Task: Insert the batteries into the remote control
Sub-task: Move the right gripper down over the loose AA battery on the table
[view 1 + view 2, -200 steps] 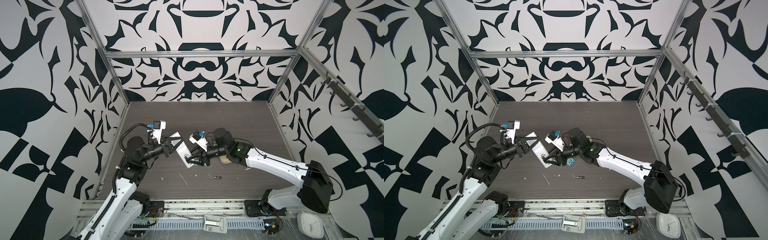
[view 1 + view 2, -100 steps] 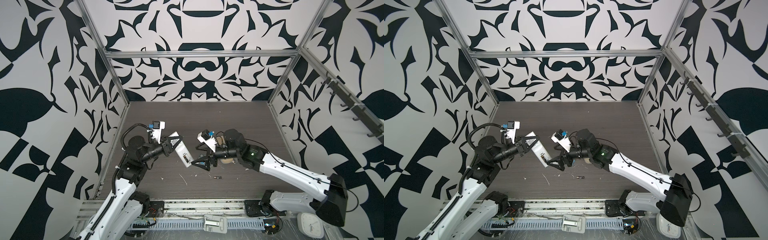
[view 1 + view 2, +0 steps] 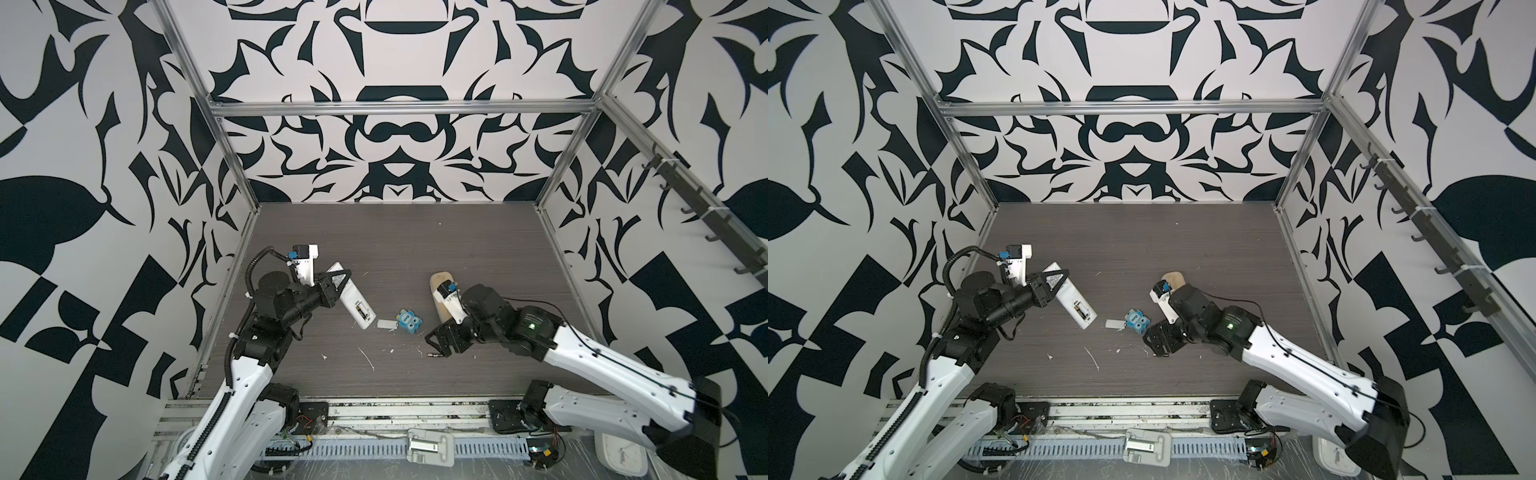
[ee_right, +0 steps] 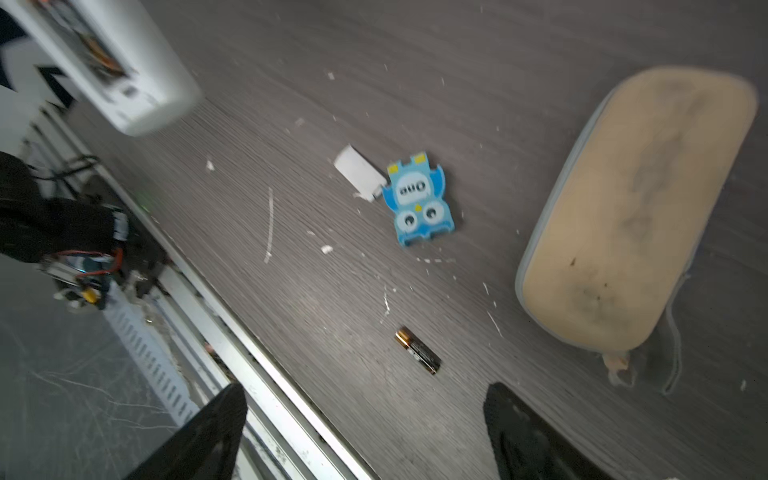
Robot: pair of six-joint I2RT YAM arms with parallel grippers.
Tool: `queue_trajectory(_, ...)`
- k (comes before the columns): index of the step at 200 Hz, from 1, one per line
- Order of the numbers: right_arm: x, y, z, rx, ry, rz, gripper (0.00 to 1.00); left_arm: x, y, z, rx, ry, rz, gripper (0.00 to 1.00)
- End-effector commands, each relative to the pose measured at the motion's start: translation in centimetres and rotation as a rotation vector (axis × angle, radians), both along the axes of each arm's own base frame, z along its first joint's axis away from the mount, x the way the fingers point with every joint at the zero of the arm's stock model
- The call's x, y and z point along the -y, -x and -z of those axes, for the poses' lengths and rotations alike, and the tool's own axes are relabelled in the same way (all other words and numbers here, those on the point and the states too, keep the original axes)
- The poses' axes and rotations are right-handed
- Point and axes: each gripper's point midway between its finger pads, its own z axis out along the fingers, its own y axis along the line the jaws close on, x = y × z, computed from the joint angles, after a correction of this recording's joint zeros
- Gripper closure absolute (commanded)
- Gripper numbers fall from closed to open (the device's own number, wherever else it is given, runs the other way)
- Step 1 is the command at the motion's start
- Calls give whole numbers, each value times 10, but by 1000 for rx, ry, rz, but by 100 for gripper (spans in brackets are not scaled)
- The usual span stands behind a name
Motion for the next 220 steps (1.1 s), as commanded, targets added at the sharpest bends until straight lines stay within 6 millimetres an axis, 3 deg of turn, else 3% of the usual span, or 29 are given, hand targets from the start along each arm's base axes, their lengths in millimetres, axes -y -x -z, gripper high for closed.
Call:
queue_trajectory(1, -6, -4, 15, -33, 112, -78, 7, 1, 3, -6, 15, 46, 16, 100)
queue_trajectory(31, -18, 1, 22, -45, 177, -286, 9, -2, 6, -11, 32, 65, 9, 100)
queue_trajectory(66, -9, -1, 41, -112, 344, -376, 13, -4, 6, -10, 29, 85, 8, 100)
queue_trajectory(91, -8, -4, 43, -197, 357, -170, 17, -7, 5, -10, 36, 67, -9, 100)
queue_trajectory(131, 5, 8, 25, -200, 42, 332, 16, -10, 4, -10, 58, 60, -28, 100)
queue_trajectory(165, 23, 23, 33, -230, -111, 639, 15, -8, 4, -9, 52, 65, -19, 100)
queue_trajectory(191, 28, 24, 38, -252, -86, 735, 16, -11, 8, -14, 78, 74, -31, 100)
queue_trajectory(220, 15, 17, 52, -277, -51, 788, 18, -12, 10, -17, 89, 83, -32, 100)
